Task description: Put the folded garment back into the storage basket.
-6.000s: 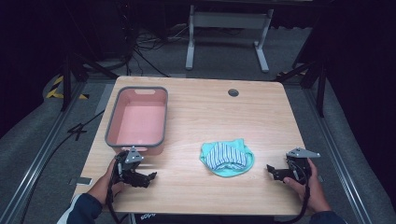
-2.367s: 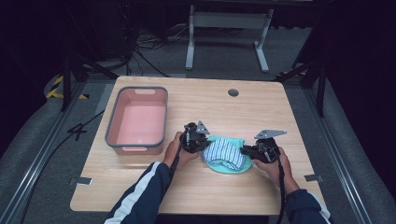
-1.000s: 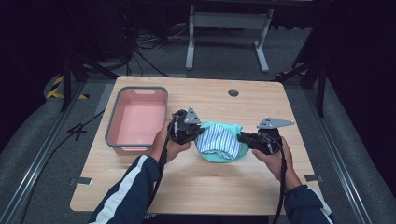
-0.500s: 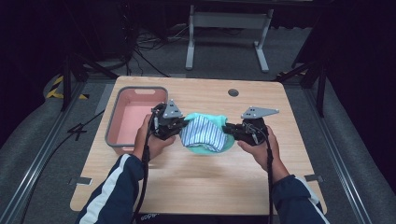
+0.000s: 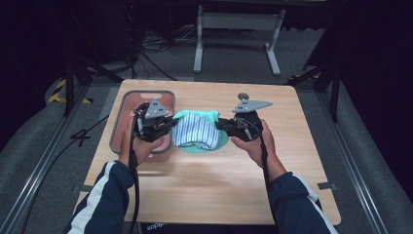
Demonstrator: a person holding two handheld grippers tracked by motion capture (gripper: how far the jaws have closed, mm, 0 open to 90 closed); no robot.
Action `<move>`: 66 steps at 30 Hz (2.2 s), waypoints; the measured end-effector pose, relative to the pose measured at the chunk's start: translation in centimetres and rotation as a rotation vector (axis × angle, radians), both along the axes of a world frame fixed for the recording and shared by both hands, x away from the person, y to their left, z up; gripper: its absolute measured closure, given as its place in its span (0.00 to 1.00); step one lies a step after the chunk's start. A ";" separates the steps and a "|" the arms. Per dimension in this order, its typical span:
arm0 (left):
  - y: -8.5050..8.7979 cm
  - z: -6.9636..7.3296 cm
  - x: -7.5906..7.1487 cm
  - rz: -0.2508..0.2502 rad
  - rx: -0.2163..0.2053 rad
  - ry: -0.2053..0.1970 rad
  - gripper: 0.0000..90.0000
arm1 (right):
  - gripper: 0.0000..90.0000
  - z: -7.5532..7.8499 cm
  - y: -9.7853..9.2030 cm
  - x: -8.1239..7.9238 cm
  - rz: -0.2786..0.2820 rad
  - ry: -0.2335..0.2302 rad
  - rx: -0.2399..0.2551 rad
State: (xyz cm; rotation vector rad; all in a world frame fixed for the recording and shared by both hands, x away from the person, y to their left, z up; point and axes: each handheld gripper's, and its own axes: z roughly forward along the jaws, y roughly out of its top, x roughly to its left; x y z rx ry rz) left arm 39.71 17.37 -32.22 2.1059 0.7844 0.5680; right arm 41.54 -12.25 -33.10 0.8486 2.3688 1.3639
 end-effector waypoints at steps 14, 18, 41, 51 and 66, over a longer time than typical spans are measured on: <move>5.9 1.2 -0.5 0.115 -0.010 -0.011 0.95 | 0.92 1.3 6.9 1.6 0.055 -0.017 -0.021; 8.0 1.1 -0.4 0.162 -0.010 -0.010 0.95 | 0.92 1.0 9.9 2.3 0.073 -0.012 -0.027; 12.0 -2.7 0.7 0.277 0.024 0.025 0.95 | 0.92 -3.4 17.6 4.5 0.104 0.067 -0.074; 11.7 -4.0 1.4 0.275 0.062 0.058 0.95 | 0.92 -5.3 18.7 5.1 0.103 0.095 -0.115; 11.2 -5.5 1.9 0.291 0.088 0.081 0.84 | 0.87 -6.3 18.5 5.2 0.072 0.099 -0.150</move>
